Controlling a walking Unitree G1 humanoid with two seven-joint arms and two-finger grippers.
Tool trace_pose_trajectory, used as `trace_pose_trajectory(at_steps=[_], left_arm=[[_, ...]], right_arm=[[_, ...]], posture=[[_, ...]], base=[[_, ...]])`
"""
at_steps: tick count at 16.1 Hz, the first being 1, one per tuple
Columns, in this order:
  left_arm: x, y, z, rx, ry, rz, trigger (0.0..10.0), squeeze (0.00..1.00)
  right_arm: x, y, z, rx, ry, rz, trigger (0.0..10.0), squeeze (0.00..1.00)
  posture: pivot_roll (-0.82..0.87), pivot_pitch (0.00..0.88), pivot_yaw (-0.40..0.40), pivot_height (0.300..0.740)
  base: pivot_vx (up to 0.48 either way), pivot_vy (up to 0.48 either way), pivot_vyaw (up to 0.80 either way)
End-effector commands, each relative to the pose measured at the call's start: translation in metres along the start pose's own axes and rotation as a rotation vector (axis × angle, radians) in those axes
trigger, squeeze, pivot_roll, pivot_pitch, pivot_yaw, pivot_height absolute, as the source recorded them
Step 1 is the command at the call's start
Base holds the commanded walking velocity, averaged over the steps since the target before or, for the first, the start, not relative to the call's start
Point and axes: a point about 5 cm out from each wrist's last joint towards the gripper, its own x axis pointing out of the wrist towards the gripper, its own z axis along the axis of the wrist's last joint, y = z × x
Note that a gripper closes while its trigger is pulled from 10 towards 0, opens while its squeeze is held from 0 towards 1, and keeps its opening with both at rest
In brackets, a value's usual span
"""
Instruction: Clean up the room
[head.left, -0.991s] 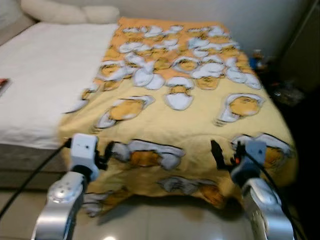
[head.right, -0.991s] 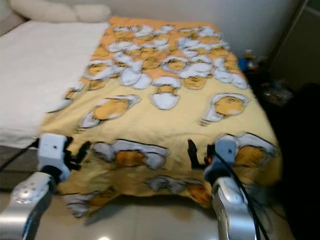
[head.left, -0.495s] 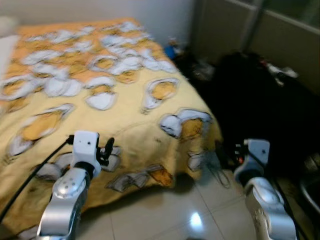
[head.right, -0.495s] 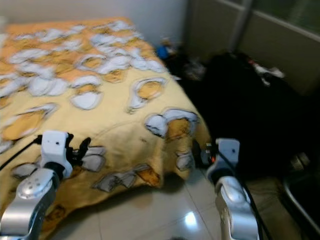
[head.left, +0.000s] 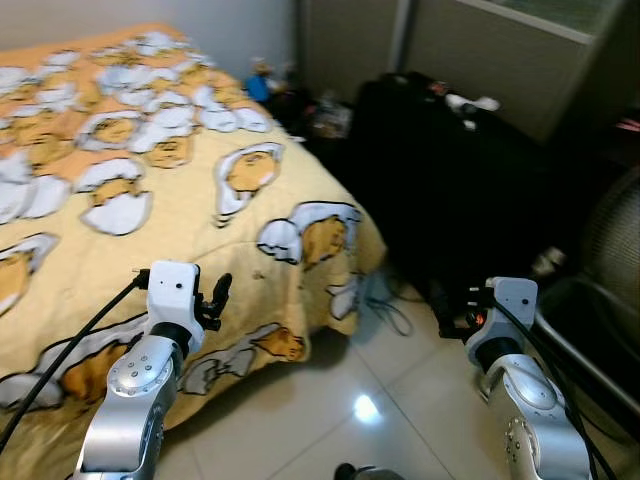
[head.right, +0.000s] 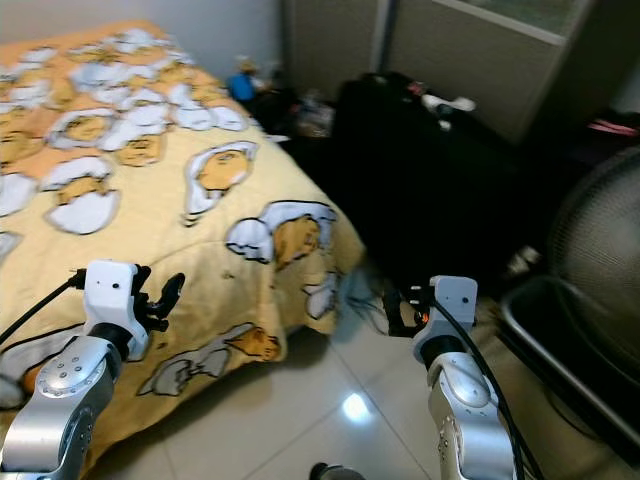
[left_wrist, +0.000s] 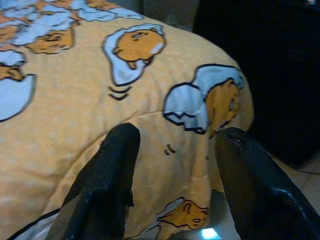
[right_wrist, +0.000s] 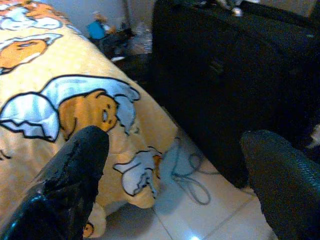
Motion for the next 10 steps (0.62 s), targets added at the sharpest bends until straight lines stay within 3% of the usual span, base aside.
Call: trace_pose_trajectory(at_steps=[1, 10], left_arm=[[0.0014, -0.0002, 0.0013, -0.002, -0.007, -0.013, 10.0, 0.00], [0.0023, 0.0039, 0.0031, -0.004, -0.012, -0.013, 10.0, 0.00]], right_arm=[[0.0005, -0.0015, 0.0012, 0.009, -0.003, -0.009, 10.0, 0.00], [0.0014, -0.0009, 0.0019, 0.012, -0.004, -0.006, 10.0, 0.00]], posture=[[-0.03, 0.000, 0.013, 0.740], [-0.03, 0.000, 0.012, 0.740]], base=[[0.000, 0.000, -0.80], [0.244, 0.000, -0.80]])
